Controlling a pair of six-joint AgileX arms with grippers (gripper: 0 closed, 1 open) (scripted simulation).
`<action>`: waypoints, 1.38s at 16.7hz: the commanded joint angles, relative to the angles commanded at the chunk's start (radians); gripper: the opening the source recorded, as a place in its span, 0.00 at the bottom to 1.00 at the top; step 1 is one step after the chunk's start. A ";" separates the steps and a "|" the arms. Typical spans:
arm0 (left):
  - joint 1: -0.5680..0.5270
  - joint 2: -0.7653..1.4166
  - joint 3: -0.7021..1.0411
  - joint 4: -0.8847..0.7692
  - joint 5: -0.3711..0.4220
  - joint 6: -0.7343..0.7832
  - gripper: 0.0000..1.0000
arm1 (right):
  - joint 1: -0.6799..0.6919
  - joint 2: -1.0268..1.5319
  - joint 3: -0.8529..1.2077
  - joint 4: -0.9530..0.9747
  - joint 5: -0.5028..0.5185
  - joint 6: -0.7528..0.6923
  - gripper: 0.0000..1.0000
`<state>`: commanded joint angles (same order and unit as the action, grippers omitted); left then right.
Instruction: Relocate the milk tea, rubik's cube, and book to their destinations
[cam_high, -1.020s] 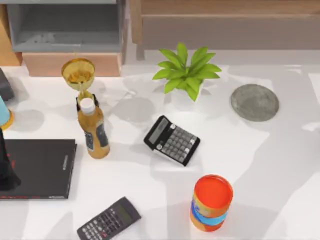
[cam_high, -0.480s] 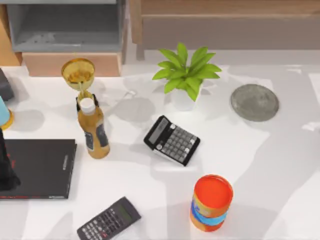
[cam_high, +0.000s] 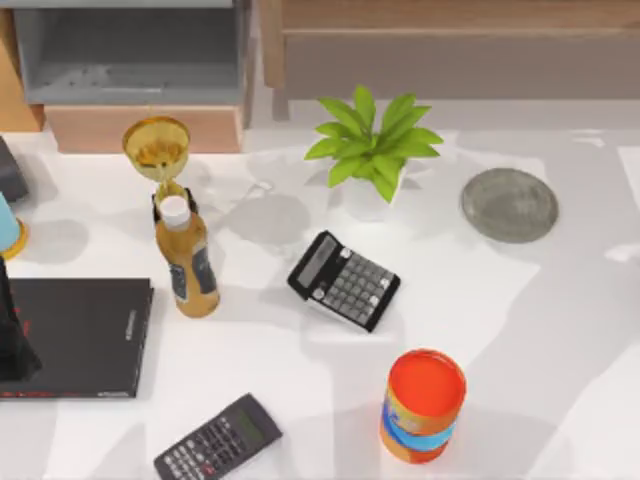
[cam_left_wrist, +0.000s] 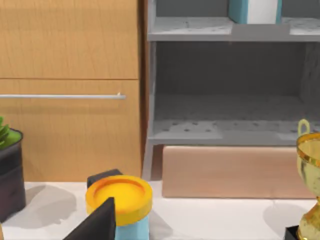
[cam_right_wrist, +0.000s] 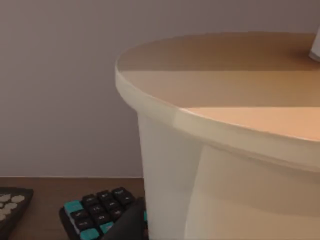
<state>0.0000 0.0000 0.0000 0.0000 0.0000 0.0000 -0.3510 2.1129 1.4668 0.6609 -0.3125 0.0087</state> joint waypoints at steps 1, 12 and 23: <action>0.000 0.000 0.000 0.000 0.000 0.000 1.00 | 0.003 -0.008 -0.011 0.005 0.000 0.004 0.00; 0.000 0.000 0.000 0.000 0.000 0.000 1.00 | -0.059 -0.216 -0.322 0.075 -0.036 0.026 0.00; 0.000 0.000 0.000 0.000 0.000 0.000 1.00 | 0.006 -0.310 -0.372 0.071 -0.019 0.034 0.00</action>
<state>0.0000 0.0000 0.0000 0.0000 0.0000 0.0000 -0.3447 1.8025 1.0952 0.7319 -0.3316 0.0423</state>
